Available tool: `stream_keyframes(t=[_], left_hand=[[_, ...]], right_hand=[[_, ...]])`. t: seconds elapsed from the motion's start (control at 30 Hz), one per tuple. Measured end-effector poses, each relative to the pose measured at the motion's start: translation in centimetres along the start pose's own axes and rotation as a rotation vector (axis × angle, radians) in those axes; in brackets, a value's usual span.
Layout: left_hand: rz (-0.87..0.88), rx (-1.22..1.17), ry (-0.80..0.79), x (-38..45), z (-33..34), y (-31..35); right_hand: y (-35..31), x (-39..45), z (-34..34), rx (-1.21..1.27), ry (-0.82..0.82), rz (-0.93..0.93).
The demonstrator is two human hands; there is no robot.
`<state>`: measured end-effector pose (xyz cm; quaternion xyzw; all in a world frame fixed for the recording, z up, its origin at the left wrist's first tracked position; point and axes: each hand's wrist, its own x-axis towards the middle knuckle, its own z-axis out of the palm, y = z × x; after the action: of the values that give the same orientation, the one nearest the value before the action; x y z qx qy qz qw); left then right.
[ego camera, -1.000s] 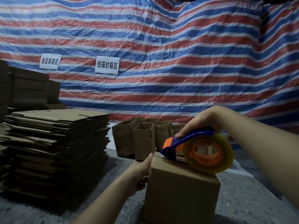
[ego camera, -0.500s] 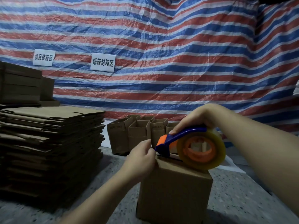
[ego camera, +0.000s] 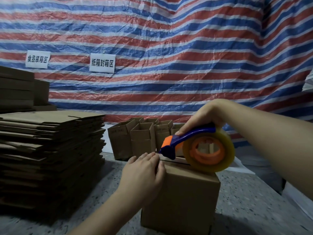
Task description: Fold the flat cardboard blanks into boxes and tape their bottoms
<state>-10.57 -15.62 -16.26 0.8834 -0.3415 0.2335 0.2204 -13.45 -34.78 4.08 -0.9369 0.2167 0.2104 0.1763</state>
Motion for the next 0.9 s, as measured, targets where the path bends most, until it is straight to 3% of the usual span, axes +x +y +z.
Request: stream_keyframes(t=[0.37, 0.6, 0.77, 0.9], left_hand=[[0.022, -0.033, -0.032, -0.1, -0.5, 0.2], [0.102, 0.276, -0.154, 2.4, -2.0, 2.3], [0.238, 0.148, -0.23, 2.2, -0.1, 4.2], [0.278, 0.189, -0.164, 2.1, 0.1, 4.0]], right_hand=[[5.8, -1.0, -0.7, -0.048, -0.058, 0.132], [5.9, -0.5, -0.2, -0.043, -0.03, 0.135], [6.1, -0.5, -0.1, -0.03, -0.038, 0.12], [6.7, -0.7, -0.1, -0.007, -0.019, 0.09]])
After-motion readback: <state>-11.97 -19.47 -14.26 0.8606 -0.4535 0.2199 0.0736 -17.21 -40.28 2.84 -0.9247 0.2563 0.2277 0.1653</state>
